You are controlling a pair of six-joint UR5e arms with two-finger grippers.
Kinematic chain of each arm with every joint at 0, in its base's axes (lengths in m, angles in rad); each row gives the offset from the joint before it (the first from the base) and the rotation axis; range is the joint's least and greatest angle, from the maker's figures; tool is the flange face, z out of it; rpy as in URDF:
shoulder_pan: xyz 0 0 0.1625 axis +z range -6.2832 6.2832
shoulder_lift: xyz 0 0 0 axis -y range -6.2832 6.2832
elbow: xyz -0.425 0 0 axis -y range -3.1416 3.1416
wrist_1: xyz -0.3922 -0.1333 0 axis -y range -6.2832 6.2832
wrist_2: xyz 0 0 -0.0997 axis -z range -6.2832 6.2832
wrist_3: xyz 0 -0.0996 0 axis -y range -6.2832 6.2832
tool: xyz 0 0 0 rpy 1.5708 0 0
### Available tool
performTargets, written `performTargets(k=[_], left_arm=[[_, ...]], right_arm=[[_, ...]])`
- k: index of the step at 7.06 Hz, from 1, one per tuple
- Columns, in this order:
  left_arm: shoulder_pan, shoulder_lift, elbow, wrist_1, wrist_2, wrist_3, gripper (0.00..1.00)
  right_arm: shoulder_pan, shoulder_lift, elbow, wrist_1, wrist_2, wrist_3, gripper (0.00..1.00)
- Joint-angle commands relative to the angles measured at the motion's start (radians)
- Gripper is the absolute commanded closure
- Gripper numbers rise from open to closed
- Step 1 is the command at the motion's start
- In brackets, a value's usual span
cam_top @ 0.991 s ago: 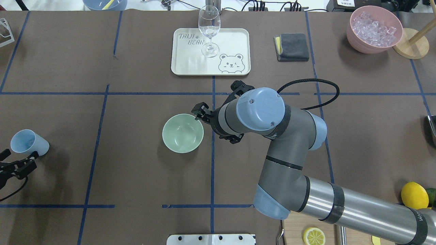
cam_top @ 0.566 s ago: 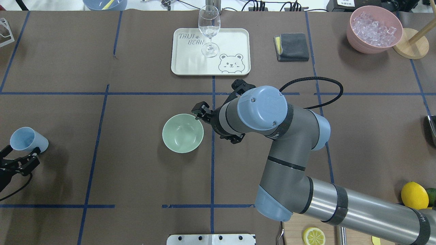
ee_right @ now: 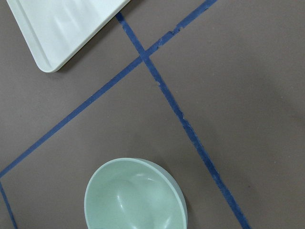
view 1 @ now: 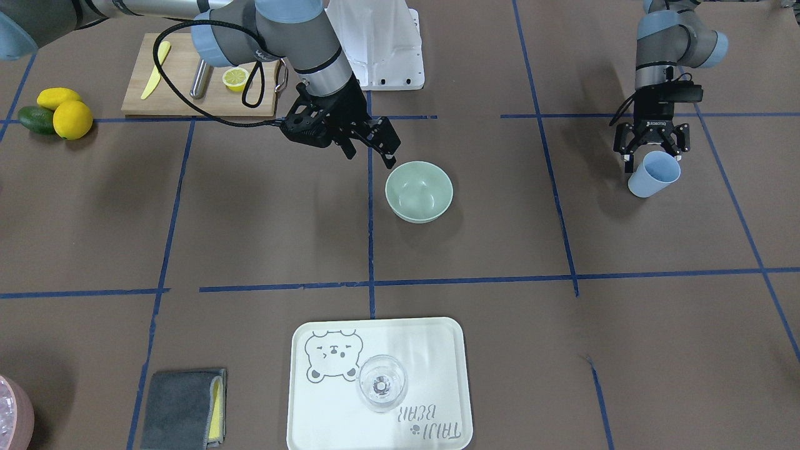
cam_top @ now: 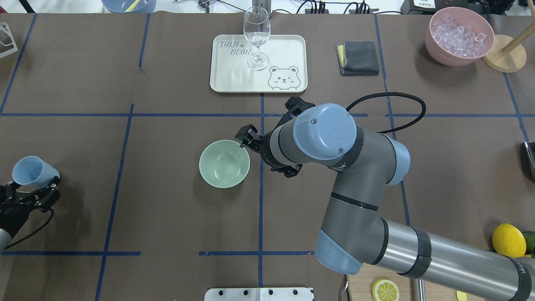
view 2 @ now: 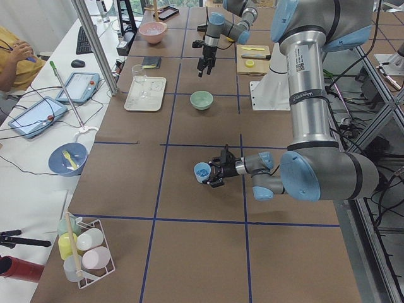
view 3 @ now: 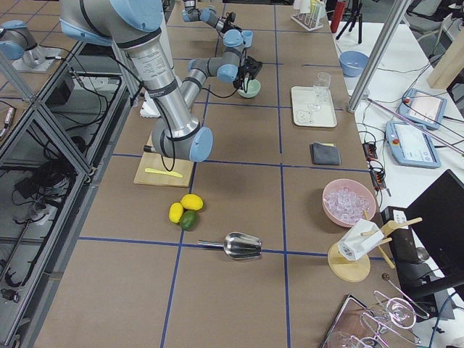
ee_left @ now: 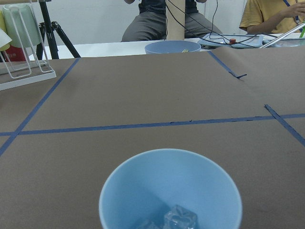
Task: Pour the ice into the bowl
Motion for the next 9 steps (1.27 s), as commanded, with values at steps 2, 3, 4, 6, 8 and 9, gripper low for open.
performTargets(k=[2, 3, 4, 6, 8, 9], left_arm=[[0.000, -0.050, 0.035, -0.001, 0.005, 0.056, 0.01], [-0.006, -0.052, 0.037, -0.003, 0.005, 0.056, 0.02], [-0.019, -0.052, 0.037, -0.003, 0.005, 0.056, 0.01], [-0.047, -0.064, 0.037, -0.001, 0.003, 0.052, 0.02], [-0.069, -0.081, 0.055, 0.002, 0.003, 0.049, 0.02], [-0.072, -0.082, 0.067, 0.000, 0.003, 0.046, 0.06]], right_arm=[[0.000, 0.001, 0.001, 0.000, 0.004, 0.000, 0.00], [0.008, 0.001, 0.001, 0.000, 0.010, 0.000, 0.00], [0.014, 0.002, 0.001, 0.000, 0.027, 0.000, 0.00], [0.016, 0.002, 0.002, 0.000, 0.027, 0.000, 0.00], [0.016, 0.001, 0.001, 0.000, 0.027, 0.000, 0.00], [0.016, -0.001, 0.001, -0.003, 0.027, 0.000, 0.00]])
